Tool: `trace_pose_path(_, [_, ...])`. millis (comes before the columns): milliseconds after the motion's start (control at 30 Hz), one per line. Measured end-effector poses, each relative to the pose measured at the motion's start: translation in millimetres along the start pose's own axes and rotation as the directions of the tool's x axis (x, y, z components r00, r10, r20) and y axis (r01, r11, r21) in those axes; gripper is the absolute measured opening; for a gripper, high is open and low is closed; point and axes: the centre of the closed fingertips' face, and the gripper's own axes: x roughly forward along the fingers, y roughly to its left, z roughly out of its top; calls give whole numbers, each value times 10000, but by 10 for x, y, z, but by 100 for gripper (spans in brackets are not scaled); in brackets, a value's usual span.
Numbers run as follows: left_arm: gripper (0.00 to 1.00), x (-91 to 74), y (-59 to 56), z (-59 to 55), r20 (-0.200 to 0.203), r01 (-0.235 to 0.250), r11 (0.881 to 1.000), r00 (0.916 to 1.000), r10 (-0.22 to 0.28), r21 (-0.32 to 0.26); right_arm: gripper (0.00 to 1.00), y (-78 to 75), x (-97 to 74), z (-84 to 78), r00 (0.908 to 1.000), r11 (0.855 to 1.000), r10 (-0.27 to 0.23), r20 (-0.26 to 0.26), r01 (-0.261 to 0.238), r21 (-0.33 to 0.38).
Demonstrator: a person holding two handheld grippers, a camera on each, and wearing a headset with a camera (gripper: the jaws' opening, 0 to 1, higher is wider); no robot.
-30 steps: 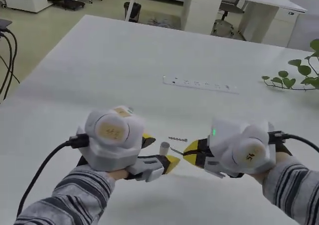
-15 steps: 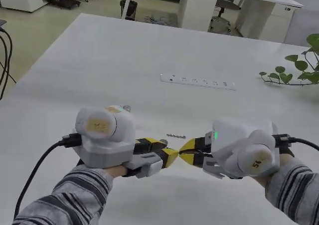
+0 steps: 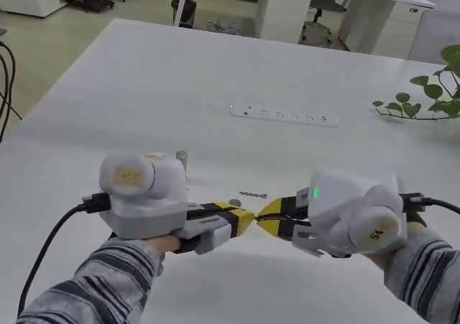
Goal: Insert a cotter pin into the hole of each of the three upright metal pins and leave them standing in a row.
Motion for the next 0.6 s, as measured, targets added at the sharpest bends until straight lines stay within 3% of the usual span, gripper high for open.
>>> trace_pose_path(133, [0,4,-31,-8,-26,162,9998,9999,-163,-78,0,5,5,-14,10000,9999,74,-20,-73,128])
trace_pose_path(200, [0,9,-51,-15,-103,213,9995,9997,-211,244,0,8,9,-21,9999,9998,116,-38,-115,187])
trace_pose_path(600, [0,4,-125,9,-41,688,9949,9976,-687,742,1,106,30,-128,9973,9916,725,-110,-709,1080])
